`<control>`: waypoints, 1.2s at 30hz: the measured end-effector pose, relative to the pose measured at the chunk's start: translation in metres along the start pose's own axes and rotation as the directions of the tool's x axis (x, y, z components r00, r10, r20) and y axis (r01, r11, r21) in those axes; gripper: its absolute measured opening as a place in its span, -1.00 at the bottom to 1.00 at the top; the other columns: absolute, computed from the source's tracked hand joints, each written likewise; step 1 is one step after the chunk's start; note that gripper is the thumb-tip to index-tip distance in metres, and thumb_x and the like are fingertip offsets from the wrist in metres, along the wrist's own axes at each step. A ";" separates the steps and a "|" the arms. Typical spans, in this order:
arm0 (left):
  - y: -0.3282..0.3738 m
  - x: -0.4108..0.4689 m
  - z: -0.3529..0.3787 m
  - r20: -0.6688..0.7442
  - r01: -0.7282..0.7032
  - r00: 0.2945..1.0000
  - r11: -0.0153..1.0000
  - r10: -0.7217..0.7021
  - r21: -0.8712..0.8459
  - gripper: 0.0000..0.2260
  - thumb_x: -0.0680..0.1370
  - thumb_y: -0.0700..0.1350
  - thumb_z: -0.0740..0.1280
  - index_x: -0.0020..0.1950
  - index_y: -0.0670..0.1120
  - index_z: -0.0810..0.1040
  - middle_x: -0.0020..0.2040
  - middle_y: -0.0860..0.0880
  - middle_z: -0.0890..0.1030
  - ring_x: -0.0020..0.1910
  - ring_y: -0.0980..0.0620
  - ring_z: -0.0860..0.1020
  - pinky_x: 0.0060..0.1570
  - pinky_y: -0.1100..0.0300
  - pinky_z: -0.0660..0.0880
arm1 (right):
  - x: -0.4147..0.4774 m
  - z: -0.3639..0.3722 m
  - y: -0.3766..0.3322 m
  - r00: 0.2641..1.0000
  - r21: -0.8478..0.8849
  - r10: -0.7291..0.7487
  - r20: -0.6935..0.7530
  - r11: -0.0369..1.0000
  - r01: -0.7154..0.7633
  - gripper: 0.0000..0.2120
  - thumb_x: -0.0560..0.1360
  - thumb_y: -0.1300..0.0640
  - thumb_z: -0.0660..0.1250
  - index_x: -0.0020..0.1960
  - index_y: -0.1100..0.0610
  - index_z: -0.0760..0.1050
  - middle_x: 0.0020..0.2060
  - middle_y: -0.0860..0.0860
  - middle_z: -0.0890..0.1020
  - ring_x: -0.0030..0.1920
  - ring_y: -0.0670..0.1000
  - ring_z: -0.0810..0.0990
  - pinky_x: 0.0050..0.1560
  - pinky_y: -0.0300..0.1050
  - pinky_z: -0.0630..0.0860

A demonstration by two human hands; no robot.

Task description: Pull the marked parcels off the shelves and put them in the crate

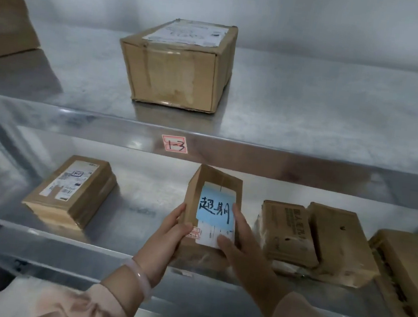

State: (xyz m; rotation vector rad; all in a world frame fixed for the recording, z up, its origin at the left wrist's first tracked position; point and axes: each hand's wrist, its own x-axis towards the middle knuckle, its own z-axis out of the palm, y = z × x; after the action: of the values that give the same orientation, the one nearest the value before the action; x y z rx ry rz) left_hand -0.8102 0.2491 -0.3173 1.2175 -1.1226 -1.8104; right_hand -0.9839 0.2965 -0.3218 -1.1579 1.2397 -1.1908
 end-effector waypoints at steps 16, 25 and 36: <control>-0.002 -0.130 -0.094 -0.289 -0.248 0.892 0.910 0.348 0.332 -0.60 0.55 0.12 0.15 0.38 0.38 0.27 0.29 0.17 0.50 0.24 0.24 0.50 0.10 0.35 0.49 | 0.002 0.125 0.007 0.949 -0.177 -0.088 0.302 0.973 0.146 -0.35 0.50 0.05 0.39 0.34 -0.51 0.16 0.29 -0.27 0.35 0.21 -0.12 0.53 -0.06 -0.19 0.63; -0.011 -0.218 -0.204 -0.497 -0.263 0.771 0.910 0.397 0.319 -0.60 0.61 -0.11 0.29 0.29 0.37 0.37 0.27 0.04 0.58 0.17 0.03 0.60 0.12 0.06 0.57 | -0.024 0.270 -0.003 0.870 -0.191 -0.190 0.456 0.934 0.303 -0.39 0.49 0.02 0.38 0.33 -0.47 0.20 0.34 -0.27 0.30 0.27 -0.29 0.41 0.05 -0.19 0.60; -0.036 -0.377 -0.392 -0.682 -0.178 0.618 0.915 0.391 0.363 -0.53 0.58 -0.14 0.32 0.33 0.37 0.35 0.34 0.11 0.46 0.27 0.14 0.50 0.25 0.10 0.49 | -0.084 0.518 -0.002 0.736 -0.124 -0.197 0.648 0.926 0.357 -0.38 0.48 0.07 0.38 0.39 -0.37 0.22 0.29 -0.30 0.31 0.28 -0.37 0.34 0.09 -0.24 0.56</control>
State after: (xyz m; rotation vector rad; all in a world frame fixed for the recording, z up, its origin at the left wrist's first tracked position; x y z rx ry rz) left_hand -0.3172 0.4810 -0.2901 1.6109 -0.9848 -0.7604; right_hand -0.4640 0.3707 -0.3117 -1.7987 0.7100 -0.7508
